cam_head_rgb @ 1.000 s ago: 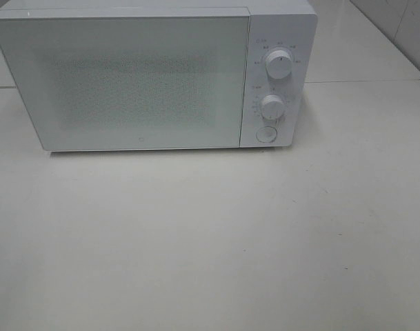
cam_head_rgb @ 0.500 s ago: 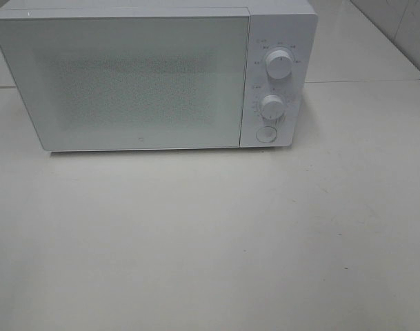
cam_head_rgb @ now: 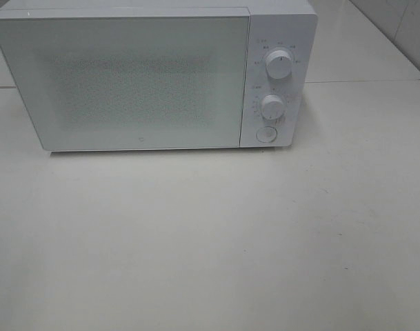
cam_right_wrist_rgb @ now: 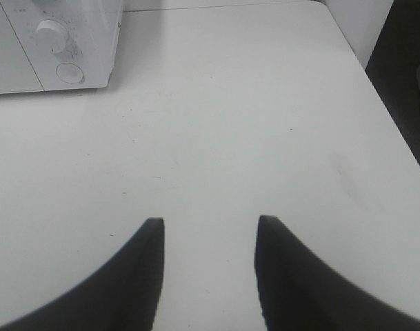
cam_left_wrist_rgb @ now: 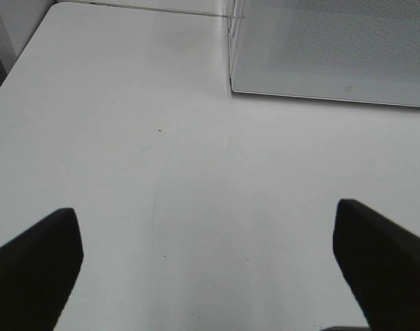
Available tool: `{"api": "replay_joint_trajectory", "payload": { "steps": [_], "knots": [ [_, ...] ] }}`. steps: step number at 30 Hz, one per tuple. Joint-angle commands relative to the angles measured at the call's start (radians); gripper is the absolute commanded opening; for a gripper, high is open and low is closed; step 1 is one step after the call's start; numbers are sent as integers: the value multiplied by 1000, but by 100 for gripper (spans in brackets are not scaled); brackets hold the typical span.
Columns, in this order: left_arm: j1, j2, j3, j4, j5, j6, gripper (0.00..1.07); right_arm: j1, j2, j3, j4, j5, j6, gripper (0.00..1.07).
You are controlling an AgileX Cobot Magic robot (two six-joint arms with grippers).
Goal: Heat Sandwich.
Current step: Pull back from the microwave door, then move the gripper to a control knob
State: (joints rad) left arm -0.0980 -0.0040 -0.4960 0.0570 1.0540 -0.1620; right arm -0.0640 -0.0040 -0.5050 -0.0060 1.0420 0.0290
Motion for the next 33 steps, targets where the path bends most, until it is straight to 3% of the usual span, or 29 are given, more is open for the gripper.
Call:
{"api": "replay_joint_trajectory", "payload": {
  "steps": [1,33],
  "knots": [
    [0,-19,0,-10,-10,-9,91,-4,-21,2,-2,-3,5,43],
    [0,-19,0,-10,-10,-9,91,-4,-21,2,-2,-3,5,43]
  ]
}}
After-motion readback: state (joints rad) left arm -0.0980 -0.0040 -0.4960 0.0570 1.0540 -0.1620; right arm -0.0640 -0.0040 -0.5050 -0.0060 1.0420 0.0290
